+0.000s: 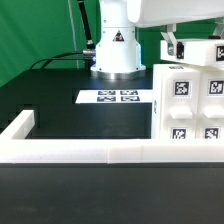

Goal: Assemble cabinet

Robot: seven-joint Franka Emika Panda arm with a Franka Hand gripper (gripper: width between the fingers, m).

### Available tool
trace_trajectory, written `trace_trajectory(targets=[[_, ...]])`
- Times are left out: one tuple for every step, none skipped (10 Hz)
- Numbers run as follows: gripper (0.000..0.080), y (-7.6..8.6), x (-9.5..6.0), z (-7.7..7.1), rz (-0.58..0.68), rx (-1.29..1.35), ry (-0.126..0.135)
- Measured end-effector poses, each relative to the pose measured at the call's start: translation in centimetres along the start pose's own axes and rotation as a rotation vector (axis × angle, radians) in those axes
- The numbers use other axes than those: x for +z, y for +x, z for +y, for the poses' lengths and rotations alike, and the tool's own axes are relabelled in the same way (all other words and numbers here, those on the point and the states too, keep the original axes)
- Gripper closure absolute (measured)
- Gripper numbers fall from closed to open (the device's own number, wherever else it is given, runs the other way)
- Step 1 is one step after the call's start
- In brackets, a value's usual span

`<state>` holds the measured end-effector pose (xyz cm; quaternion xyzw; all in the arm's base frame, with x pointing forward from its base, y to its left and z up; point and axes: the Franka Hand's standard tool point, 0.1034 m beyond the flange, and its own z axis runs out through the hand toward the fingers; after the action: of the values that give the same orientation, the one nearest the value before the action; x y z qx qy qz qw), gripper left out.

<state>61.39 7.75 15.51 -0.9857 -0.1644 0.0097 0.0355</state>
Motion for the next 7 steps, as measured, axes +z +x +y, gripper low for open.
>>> trace_trajectory(targets=[[0.0239, 0.02, -0.03, 0.0, 0.001, 0.0, 0.0], [0.0239, 0.04, -0.05, 0.01, 0.002, 0.001, -0.001], [0.0239, 0.04, -0.05, 0.01, 0.002, 0.001, -0.001], [0.0239, 0.04, -0.05, 0.01, 0.002, 0.001, -0.001], [0.0239, 0.05, -0.05, 0.01, 0.002, 0.001, -0.001], [0.0239, 0.05, -0.05, 0.01, 0.002, 0.001, -0.001], [0.0239, 0.05, -0.05, 0.01, 0.002, 0.001, -0.001]])
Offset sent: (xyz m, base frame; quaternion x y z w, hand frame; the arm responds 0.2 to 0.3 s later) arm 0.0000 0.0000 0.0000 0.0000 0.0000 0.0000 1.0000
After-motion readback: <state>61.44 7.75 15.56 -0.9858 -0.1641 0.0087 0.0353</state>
